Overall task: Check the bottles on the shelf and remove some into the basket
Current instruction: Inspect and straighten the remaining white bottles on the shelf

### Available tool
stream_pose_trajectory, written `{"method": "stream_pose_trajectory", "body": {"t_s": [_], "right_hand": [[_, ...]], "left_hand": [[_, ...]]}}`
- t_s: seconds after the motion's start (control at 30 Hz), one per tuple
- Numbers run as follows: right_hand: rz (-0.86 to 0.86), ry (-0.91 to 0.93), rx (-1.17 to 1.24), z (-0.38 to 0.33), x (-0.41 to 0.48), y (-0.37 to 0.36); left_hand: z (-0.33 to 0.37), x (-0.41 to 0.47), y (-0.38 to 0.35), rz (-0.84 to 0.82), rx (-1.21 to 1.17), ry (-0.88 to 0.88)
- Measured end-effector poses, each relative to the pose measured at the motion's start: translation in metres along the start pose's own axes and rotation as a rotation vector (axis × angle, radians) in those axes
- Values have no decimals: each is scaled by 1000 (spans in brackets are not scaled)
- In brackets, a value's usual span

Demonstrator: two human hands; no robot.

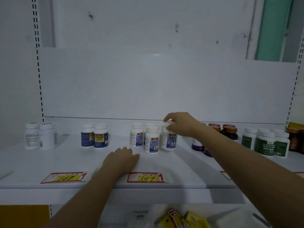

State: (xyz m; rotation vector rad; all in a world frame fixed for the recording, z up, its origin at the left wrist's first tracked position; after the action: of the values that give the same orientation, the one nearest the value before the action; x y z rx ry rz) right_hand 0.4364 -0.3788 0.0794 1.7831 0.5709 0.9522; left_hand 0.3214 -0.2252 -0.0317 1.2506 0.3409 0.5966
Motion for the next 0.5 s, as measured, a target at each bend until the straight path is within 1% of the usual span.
{"method": "stream_pose_trajectory", "body": {"t_s": [0.1,0.2,0.23,0.27,0.33,0.43,0.5], "right_hand": [[79,29,132,-8,-3,29],[139,81,213,-22,-3,54],[153,101,240,-28,-3,60],[164,123,262,-33,-3,64],[170,179,285,-44,-4,68],[121,265,333,-60,-10,63],[91,293,348,-65,-14,59]], "left_hand": [[4,-15,16,136,-334,17],[14,-31,37,310,-657,-112],[18,-35,43,344,-744,-167],[22,-37,49,357,-814,-215],[31,-38,58,327,-935,-285],[42,-43,66,233,-1108,-373],[43,-46,65,219,-1168,-392]]}}
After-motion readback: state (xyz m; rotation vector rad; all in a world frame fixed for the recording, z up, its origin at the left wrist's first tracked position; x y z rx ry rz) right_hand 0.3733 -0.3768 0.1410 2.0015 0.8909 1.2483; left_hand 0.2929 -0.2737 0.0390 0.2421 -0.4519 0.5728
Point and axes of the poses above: each hand's wrist, its own x-axis towards the middle knuckle, its own y-axis out of the back of the hand, z = x × y, the point moved 4 cm from there along x, towards the middle knuckle, and after that the axes turned 7 degrees about -x, right-handed, at the moved point
